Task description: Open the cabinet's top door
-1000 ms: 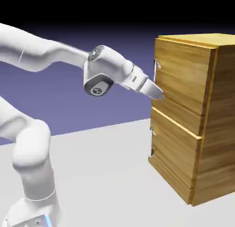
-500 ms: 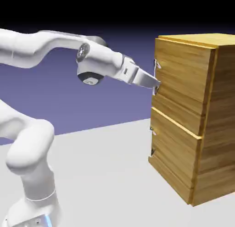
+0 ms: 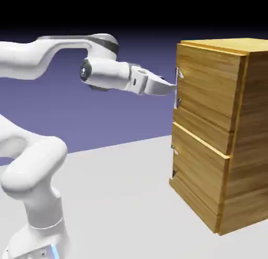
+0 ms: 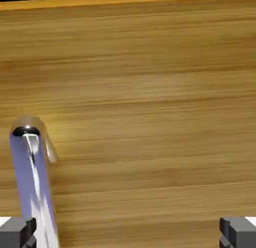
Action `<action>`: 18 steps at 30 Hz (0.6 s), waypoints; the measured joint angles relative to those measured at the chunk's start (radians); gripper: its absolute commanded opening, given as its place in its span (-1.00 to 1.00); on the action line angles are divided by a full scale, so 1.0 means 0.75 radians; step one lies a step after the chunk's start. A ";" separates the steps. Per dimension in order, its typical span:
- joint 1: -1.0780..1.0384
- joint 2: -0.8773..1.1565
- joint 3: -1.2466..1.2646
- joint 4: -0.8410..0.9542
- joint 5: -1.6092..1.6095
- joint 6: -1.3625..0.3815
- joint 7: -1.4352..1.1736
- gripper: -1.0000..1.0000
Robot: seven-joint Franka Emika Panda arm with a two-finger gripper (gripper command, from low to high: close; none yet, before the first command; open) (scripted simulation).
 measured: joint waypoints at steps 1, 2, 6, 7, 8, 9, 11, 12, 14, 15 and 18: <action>-0.018 -0.011 0.022 0.007 0.058 -0.003 -0.038 0.00; -0.036 -0.022 0.045 0.013 0.116 -0.006 -0.077 0.00; -0.109 -0.067 0.134 0.040 0.348 -0.019 -0.230 0.00; -0.128 -0.078 0.156 0.047 0.406 -0.022 -0.269 0.00; -0.146 -0.089 0.178 0.054 0.464 -0.025 -0.307 0.00; -0.164 -0.101 0.200 0.061 0.522 -0.028 -0.345 0.00; -0.200 -0.123 0.245 0.074 0.638 -0.035 -0.422 0.00; -0.219 -0.134 0.267 0.081 0.696 -0.038 -0.460 0.00; -0.255 -0.157 0.312 0.094 0.812 -0.044 -0.537 0.00; -0.273 -0.168 0.334 0.101 0.870 -0.047 -0.575 0.00; -0.324 -0.199 0.396 0.120 1.031 -0.056 -0.682 0.00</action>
